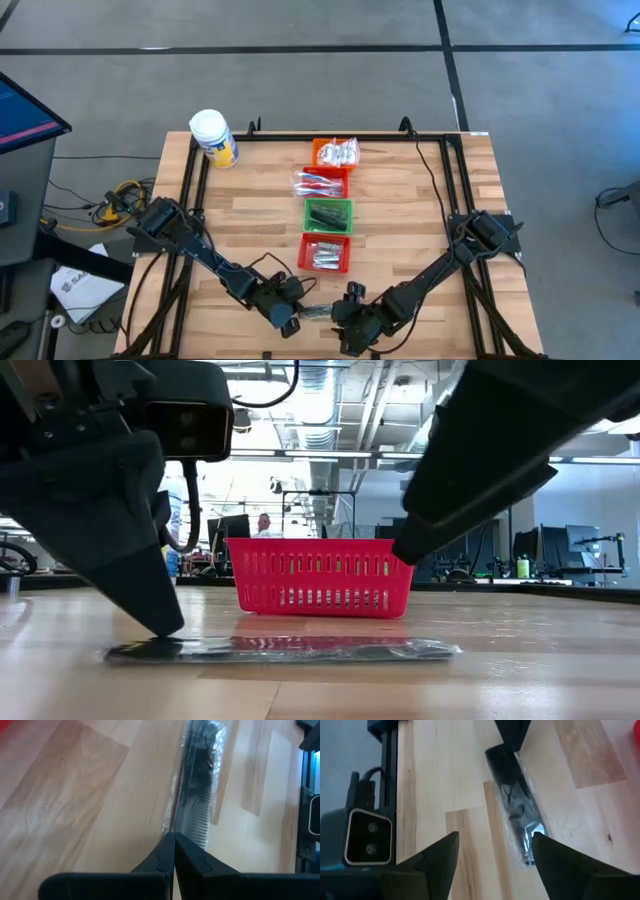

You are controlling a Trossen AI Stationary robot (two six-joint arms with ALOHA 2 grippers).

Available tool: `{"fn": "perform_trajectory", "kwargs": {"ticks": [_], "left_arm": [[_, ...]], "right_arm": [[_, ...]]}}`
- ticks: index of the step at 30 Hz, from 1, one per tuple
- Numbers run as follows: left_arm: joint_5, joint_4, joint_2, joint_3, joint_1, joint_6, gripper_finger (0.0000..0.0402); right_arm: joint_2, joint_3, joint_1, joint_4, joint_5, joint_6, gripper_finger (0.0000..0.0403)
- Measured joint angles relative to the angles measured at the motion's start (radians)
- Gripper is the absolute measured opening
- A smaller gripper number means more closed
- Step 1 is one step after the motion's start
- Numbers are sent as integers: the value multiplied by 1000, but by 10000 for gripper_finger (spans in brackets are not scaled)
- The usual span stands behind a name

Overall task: Pick & Place Travel size toiletries
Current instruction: Put the black comb into the green basket

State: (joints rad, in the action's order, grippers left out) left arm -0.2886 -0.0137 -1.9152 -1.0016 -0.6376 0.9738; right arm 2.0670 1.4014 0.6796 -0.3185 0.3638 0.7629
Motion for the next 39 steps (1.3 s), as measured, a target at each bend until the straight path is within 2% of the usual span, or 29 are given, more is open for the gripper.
{"fn": "perform_trajectory", "kwargs": {"ticks": [7, 13, 19, 25, 39], "left_arm": [[10, -4, 0, 0, 4, 4, 1], [64, 22, -31, -7, 7, 28, 1], [104, 26, -42, -6, 15, 30, 1], [111, -32, -42, -5, 16, 81, 1], [130, -61, -43, -4, 30, 82, 1]], "right_arm": [[0, 0, -8, -11, -5, -109, 225], [17, 0, -23, -11, -29, -204, 226], [33, -1, -35, 1, -68, -245, 227], [32, 1, -40, -10, -68, -266, 227], [32, 1, -41, -53, -54, -303, 227]]}}
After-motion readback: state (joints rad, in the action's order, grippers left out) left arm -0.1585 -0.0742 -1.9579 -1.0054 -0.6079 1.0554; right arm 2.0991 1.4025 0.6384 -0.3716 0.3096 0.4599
